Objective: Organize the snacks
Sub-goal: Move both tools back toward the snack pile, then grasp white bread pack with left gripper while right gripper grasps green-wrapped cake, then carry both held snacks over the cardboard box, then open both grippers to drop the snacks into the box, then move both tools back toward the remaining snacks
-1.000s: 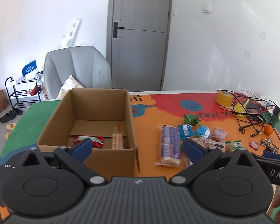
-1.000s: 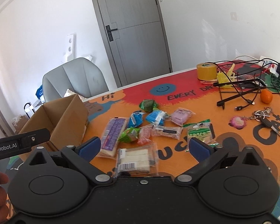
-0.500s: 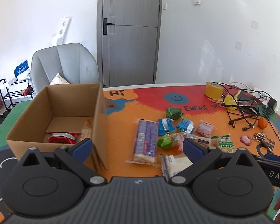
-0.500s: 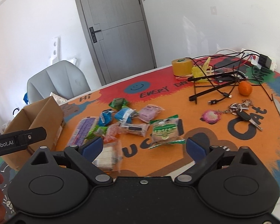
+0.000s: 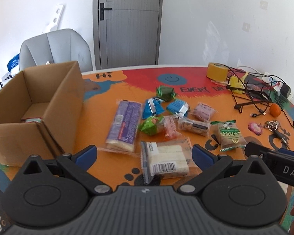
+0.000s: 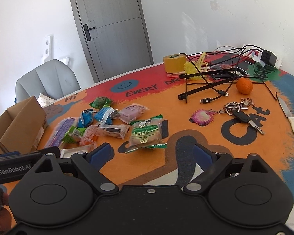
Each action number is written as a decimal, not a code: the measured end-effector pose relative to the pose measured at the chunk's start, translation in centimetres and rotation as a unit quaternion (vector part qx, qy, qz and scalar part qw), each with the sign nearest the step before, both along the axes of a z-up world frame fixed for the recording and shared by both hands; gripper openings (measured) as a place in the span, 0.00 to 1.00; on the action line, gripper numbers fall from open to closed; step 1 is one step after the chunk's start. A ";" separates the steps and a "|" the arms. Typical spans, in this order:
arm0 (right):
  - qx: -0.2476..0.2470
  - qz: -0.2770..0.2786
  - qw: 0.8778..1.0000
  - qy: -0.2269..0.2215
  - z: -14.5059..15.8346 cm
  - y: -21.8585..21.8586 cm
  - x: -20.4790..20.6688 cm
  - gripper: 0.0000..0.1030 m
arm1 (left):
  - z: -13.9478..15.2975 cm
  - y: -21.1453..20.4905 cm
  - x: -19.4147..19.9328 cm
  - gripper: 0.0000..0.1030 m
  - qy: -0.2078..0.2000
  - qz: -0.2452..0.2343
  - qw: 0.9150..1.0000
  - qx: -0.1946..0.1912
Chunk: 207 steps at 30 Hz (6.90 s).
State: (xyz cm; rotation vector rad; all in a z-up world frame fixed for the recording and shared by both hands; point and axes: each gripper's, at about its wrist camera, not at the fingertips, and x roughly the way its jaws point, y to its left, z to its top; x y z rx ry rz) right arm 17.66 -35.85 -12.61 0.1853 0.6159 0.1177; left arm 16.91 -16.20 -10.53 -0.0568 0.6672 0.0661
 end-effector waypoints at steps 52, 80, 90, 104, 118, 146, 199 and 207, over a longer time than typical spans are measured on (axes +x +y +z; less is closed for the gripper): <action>-0.056 0.008 0.998 0.007 -1.9 3.2 6.1 0.88 | -0.4 1.8 2.0 0.55 -0.007 0.000 1.000 -0.028; -0.032 0.009 0.999 0.000 0.2 2.9 3.2 0.47 | 1.3 3.8 0.9 0.55 -0.037 -0.001 0.998 -0.052; -0.025 0.037 0.998 -0.034 3.0 5.5 2.9 0.48 | 3.3 5.9 0.4 0.55 -0.063 0.018 0.996 -0.054; -0.010 0.079 0.994 -0.068 5.9 10.3 3.6 0.48 | 6.1 10.0 -0.4 0.55 -0.092 0.046 0.993 -0.050; -0.010 0.111 0.991 -0.078 6.8 15.3 4.7 0.48 | 6.7 15.2 0.2 0.55 -0.095 0.073 0.992 -0.048; -0.025 0.181 0.981 -0.073 7.3 23.2 5.4 0.48 | 5.7 22.4 0.4 0.67 -0.077 0.128 0.985 -0.091; -0.004 0.105 0.993 -0.047 6.4 15.2 2.4 0.82 | 5.6 17.0 -2.4 0.93 -0.067 0.137 0.987 -0.045; 0.001 0.079 0.996 -0.049 6.2 12.2 1.7 0.88 | 5.8 14.2 -2.2 0.93 -0.070 0.118 0.990 -0.036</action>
